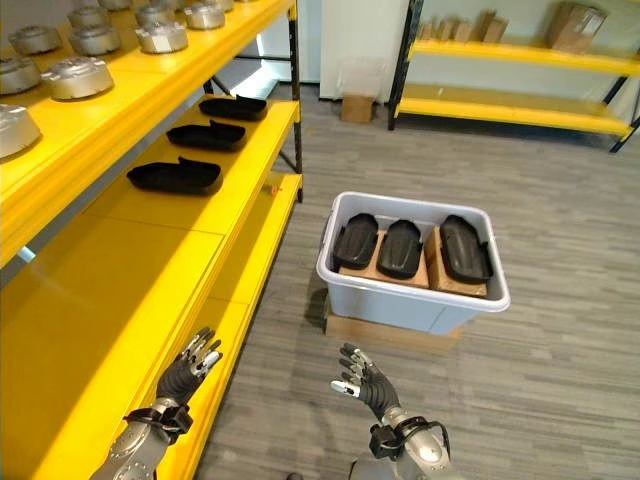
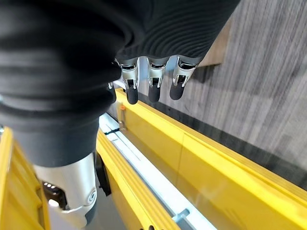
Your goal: Move parts from the plastic box to the shelf.
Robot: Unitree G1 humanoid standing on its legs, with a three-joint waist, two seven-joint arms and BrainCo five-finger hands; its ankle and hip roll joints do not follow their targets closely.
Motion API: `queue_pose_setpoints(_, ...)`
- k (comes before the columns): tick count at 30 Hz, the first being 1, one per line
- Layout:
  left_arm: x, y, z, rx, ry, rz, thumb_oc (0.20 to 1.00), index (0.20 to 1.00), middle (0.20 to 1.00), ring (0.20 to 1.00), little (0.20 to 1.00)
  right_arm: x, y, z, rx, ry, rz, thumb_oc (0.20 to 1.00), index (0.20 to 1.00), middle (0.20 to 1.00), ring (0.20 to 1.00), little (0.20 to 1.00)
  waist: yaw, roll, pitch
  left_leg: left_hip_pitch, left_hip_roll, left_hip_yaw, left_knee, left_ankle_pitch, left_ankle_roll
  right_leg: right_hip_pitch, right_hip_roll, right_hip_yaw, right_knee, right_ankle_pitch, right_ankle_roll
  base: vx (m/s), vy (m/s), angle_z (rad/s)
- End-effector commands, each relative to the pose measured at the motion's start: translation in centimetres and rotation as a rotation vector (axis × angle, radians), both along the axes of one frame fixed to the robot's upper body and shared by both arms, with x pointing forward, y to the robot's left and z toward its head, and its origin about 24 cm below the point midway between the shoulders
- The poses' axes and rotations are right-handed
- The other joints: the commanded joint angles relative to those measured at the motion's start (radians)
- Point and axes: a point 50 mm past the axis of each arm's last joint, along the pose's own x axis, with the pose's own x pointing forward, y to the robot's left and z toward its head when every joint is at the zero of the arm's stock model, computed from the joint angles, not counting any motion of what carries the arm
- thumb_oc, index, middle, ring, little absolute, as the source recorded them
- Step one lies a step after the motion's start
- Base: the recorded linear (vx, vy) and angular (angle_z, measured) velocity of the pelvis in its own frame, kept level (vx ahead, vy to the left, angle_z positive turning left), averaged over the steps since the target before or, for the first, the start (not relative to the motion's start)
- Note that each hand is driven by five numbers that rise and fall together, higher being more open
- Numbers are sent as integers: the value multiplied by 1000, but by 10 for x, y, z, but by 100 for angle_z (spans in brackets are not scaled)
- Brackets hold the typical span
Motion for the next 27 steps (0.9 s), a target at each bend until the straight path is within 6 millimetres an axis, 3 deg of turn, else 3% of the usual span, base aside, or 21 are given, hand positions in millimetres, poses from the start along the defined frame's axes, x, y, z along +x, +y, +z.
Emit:
queue_pose_setpoints(1, 4, 2, 12, 18, -79, -22, 1000, 1000, 1000, 1000, 1000, 8, 0, 14, 34, -77, -1, 1000, 1000, 1000, 1000, 1000, -18, -20, -29, -1, 9, -11, 25, -38, -52, 76, -64, 34, -276, 284, 55, 212, -171, 1)
queue_pose_setpoints(3, 2, 2, 11, 20, -73, -13, 1000, 1000, 1000, 1000, 1000, 8, 2, 14, 29, -79, 10, 1000, 1000, 1000, 1000, 1000, -18, -23, -30, 28, 16, -16, 4, -49, -63, 63, -106, 15, -359, 341, 85, 154, -139, -4)
queue_pose_setpoints(6, -1, 3, 8, 17, -59, -8, 1000, 1000, 1000, 1000, 1000, 7, 3, 14, 19, -76, 25, 1000, 1000, 1000, 1000, 1000, -22, -31, -37, 72, 26, -22, -32, -59, -74, 69, -103, 19, -387, 374, 99, 187, -159, 2)
queue_pose_setpoints(8, -4, -2, 3, -2, -42, -11, 1000, 1000, 1000, 1000, 1000, 5, 1, 11, 10, -60, 22, 1000, 1000, 1000, 1000, 1000, -15, -53, -78, 104, 35, -24, -50, -88, -95, 129, -106, -9, -434, 390, 105, 307, -265, 7)
queue_pose_setpoints(11, -3, -4, 3, -16, -44, 1, 1000, 1000, 1000, 1000, 1000, 9, -4, 14, -4, -78, 12, 1000, 1000, 1000, 1000, 1000, -11, -46, -89, 95, 85, -19, -23, -102, -123, 137, -88, -60, -377, 343, 92, 136, -276, 38)
queue_pose_setpoints(12, -1, -5, 3, -21, -43, -5, 1000, 1000, 1000, 1000, 1000, 13, -7, 17, -7, -96, 3, 1000, 1000, 1000, 1000, 1000, -19, -36, -90, 86, 126, -31, -3, -94, -142, 135, -65, -69, -329, 281, 73, 70, -243, 19)
queue_pose_setpoints(13, 0, -6, 3, -21, -43, -5, 1000, 1000, 1000, 1000, 1000, 13, -7, 17, -7, -97, 3, 1000, 1000, 1000, 1000, 1000, -21, -34, -91, 86, 129, -33, -3, -95, -144, 134, -63, -72, -325, 277, 72, 103, -355, 12)
queue_pose_setpoints(15, 8, -12, 6, -41, -63, -7, 1000, 1000, 1000, 1000, 1000, 17, -8, 20, 16, -108, -24, 1000, 1000, 1000, 1000, 1000, -29, -27, -92, 74, 193, -54, 40, -69, -178, 138, -24, -70, -282, 211, 43, 91, -322, 33)
queue_pose_setpoints(17, 8, -12, 6, -48, -68, -10, 1000, 1000, 1000, 1000, 1000, 18, -8, 21, 20, -114, -23, 1000, 1000, 1000, 1000, 1000, -32, -23, -91, 67, 205, -59, 54, -59, -185, 144, -12, -77, -276, 196, 33, 79, -233, 23)
queue_pose_setpoints(18, 10, -15, 7, -57, -71, -13, 1000, 1000, 1000, 1000, 1000, 21, -11, 26, 9, -137, -29, 1000, 1000, 1000, 1000, 1000, -29, -20, -92, 40, 229, -83, 131, 21, -201, 160, 28, -80, -264, 161, 2, 131, -292, 26)
queue_pose_setpoints(21, 9, -15, 8, -69, -70, -5, 1000, 1000, 1000, 1000, 1000, 21, -13, 27, 1, -145, -27, 1000, 1000, 1000, 1000, 1000, -22, -26, -90, 19, 232, -106, 208, 96, -200, 177, 64, -71, -265, 137, -29, 136, -293, 13)
queue_pose_setpoints(22, 6, -13, 6, -82, -61, 15, 1000, 1000, 1000, 1000, 1000, 18, -14, 26, 1, -133, -17, 1000, 1000, 1000, 1000, 1000, -12, -42, -79, -34, 232, -122, 339, 185, -193, 206, 95, -54, -278, 112, -64, 125, -283, -12)
queue_pose_setpoints(23, 6, -13, 6, -82, -60, 15, 1000, 1000, 1000, 1000, 1000, 18, -14, 26, 1, -133, -17, 1000, 1000, 1000, 1000, 1000, -13, -42, -79, -37, 231, -124, 343, 184, -193, 206, 95, -55, -278, 112, -64, 105, -272, -21)
queue_pose_setpoints(25, 4, -12, 5, -85, -52, 23, 1000, 1000, 1000, 1000, 1000, 15, -15, 24, -2, -122, -18, 1000, 1000, 1000, 1000, 1000, 0, -63, -56, -104, 211, -128, 490, 243, -179, 236, 106, -43, -292, 102, -90, 45, -211, -27)
queue_pose_setpoints(27, 3, -12, 6, -92, -50, 39, 1000, 1000, 1000, 1000, 1000, 16, -16, 25, -14, -129, -23, 1000, 1000, 1000, 1000, 1000, 10, -78, -31, -182, 200, -94, 570, 242, -159, 254, 107, -51, -304, 97, -101, 51, -205, -10)
